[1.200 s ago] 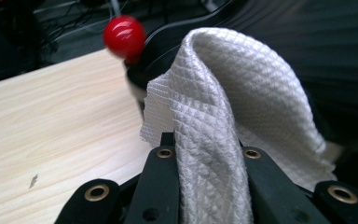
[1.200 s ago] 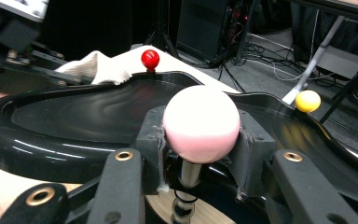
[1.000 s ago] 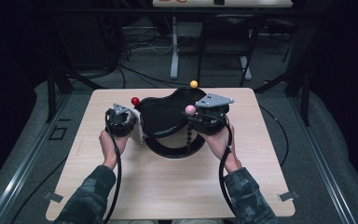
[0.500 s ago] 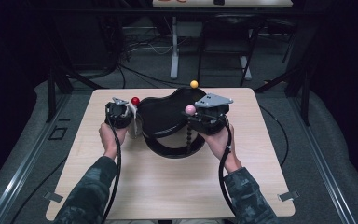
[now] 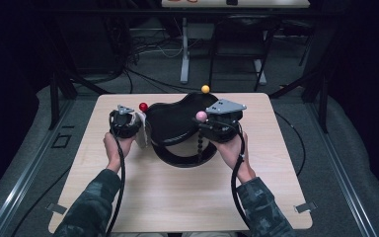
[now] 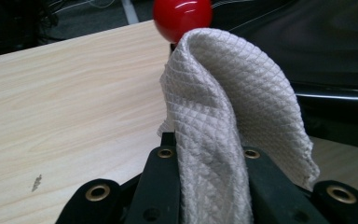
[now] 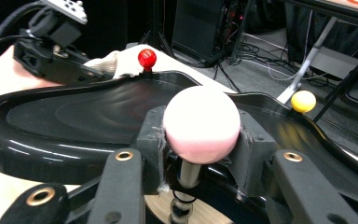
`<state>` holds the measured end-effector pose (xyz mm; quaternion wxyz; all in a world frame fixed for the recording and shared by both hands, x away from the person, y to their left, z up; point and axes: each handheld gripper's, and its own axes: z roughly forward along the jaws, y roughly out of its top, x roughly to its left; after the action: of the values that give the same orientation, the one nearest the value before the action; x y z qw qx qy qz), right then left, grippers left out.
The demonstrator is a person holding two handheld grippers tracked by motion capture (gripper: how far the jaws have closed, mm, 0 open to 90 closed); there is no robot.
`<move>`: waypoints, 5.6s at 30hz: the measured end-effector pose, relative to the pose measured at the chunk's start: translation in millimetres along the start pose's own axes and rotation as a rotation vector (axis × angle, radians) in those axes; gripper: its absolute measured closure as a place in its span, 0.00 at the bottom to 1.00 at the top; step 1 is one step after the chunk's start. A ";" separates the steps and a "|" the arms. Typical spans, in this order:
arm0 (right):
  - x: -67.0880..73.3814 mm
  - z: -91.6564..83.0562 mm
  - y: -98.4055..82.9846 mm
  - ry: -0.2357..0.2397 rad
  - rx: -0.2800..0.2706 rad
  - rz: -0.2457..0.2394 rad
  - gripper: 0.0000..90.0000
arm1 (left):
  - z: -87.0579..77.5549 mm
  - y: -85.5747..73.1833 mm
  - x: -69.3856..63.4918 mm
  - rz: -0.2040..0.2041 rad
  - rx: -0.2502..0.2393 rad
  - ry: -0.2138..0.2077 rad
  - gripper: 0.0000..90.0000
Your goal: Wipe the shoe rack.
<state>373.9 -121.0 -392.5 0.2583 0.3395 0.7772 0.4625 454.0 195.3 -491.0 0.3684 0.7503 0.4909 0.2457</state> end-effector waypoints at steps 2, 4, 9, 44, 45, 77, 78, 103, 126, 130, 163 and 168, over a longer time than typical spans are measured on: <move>-0.1 0.1 -0.1 -0.001 -0.001 0.000 0.67 | -4.6 -0.9 -2.7 0.010 -0.006 -0.016 0.95; 0.2 0.0 -0.1 -0.003 0.000 0.000 0.67 | -9.7 -2.4 -5.9 0.018 -0.019 -0.032 0.95; 0.8 0.0 -0.1 -0.013 0.001 0.000 0.67 | -25.1 -4.4 -16.2 0.055 -0.046 -0.078 0.95; 4.8 1.3 0.5 -0.044 -0.001 0.001 0.67 | -120.4 -18.9 -72.3 0.226 -0.191 -0.189 0.95; 4.8 1.3 0.5 -0.044 -0.001 0.001 0.67 | -121.7 -19.2 -72.8 0.230 -0.190 -0.191 0.95; 4.5 1.1 0.4 -0.048 0.002 -0.002 0.67 | -109.0 -68.5 -110.3 0.284 -0.141 -0.231 0.95; 4.6 1.2 0.3 -0.053 0.001 -0.003 0.67 | -107.6 -70.2 -111.3 0.285 -0.137 -0.229 0.95; 4.9 0.9 -0.4 -0.051 -0.002 -0.001 0.67 | -35.5 -94.3 -141.8 0.227 -0.100 -0.148 0.94; 5.3 0.5 -2.2 -0.056 -0.016 -0.001 0.67 | 15.6 -91.4 -168.7 0.127 -0.070 -0.174 0.94; 4.4 0.5 -1.9 -0.042 -0.017 -0.002 0.67 | 15.1 -90.6 -164.1 0.115 -0.065 -0.169 0.94; -8.9 -10.2 -5.5 -0.026 0.013 -0.001 0.66 | 9.6 -98.8 -96.5 0.054 -0.030 -0.042 0.94; -9.4 -9.9 -5.9 -0.020 0.010 0.000 0.66 | 12.1 -97.3 -89.0 0.066 -0.022 -0.020 0.94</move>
<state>371.1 -135.6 -392.6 0.2646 0.3453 0.7769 0.4551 373.5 133.9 -576.2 0.3733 0.7643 0.4595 0.2556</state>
